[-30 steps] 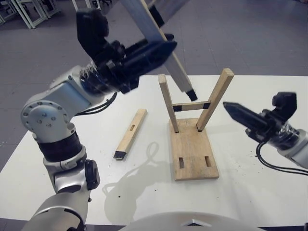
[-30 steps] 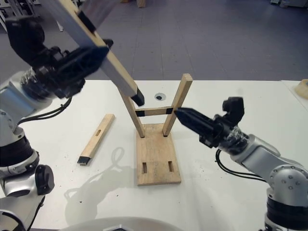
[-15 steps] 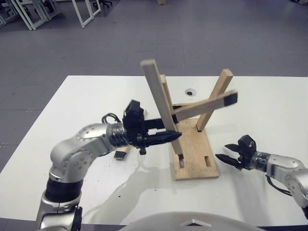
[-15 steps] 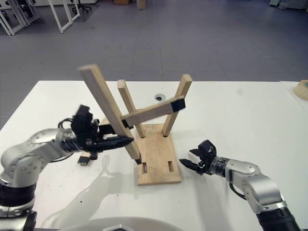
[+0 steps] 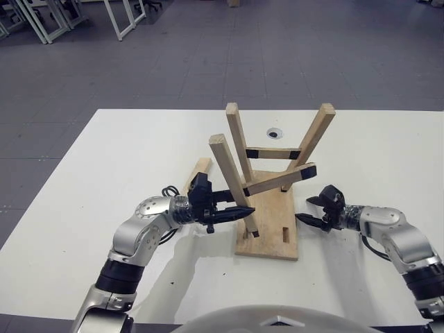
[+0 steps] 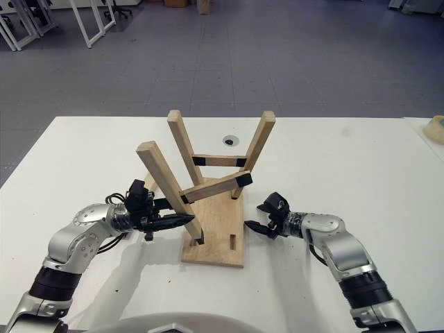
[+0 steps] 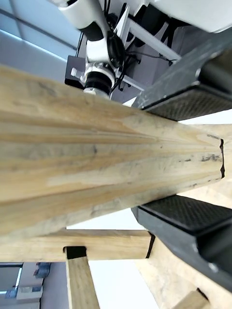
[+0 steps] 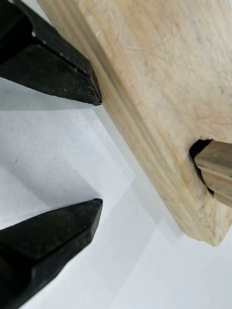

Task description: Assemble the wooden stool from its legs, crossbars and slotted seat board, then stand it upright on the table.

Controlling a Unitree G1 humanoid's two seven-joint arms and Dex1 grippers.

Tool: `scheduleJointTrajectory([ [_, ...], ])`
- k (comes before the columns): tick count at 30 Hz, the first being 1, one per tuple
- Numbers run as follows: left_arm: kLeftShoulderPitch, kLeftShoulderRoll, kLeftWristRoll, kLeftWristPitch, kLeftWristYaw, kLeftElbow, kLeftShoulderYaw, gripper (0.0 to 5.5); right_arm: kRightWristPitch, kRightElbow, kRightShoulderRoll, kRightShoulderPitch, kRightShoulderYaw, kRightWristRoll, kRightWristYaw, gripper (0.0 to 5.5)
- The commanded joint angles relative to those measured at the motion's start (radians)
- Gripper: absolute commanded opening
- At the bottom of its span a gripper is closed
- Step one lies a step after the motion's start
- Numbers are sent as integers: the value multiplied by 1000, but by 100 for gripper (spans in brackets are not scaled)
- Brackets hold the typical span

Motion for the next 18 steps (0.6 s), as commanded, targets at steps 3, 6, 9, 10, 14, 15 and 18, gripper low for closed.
scheduleJointTrajectory([
  [3, -43, 54, 3, -15, -57, 28, 68, 205, 101, -271, -89, 75, -100, 108, 99, 357],
  [6, -30, 43, 25, -35, -67, 45, 60, 205, 152, -374, -104, 80, -95, 136, 111, 357],
  [9, -22, 28, 33, -46, -69, 50, 50, 205, 168, -421, -109, 74, -38, 85, 93, 357],
  [10, -22, 24, 34, -49, -69, 51, 49, 205, 164, -426, -110, 74, -14, 57, 84, 357],
  [14, -30, 6, 37, -56, -79, 55, 38, 205, 100, -427, -137, 73, 103, -100, 66, 357],
  [15, -33, 3, 38, -58, -84, 56, 33, 205, 68, -410, -148, 67, 131, -153, 60, 357],
  [18, -42, 8, 82, -94, -106, 87, 10, 205, -1, -366, -167, 54, 167, -259, 52, 357],
])
